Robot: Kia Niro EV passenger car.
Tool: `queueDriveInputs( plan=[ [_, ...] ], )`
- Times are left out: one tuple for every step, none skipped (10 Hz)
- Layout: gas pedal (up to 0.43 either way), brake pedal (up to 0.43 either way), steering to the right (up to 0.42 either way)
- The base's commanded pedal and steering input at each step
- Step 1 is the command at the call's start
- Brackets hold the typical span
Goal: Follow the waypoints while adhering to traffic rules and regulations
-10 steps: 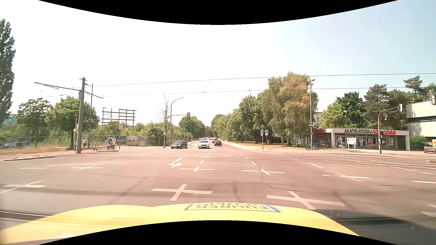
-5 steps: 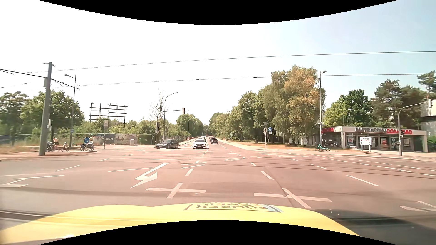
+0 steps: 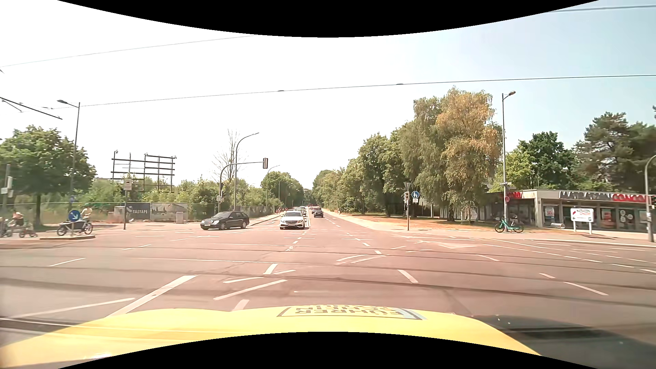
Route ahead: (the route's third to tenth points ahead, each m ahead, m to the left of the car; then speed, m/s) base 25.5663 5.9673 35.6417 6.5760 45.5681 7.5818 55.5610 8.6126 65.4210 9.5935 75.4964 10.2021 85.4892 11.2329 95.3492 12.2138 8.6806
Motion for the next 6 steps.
queueDriveInputs(
  plan=[
    [0.228,0.000,0.000],
    [0.197,0.000,-0.002],
    [0.189,0.000,-0.006],
    [0.189,0.000,-0.008],
    [0.189,0.000,-0.009],
    [0.177,0.000,-0.011]
  ],
)
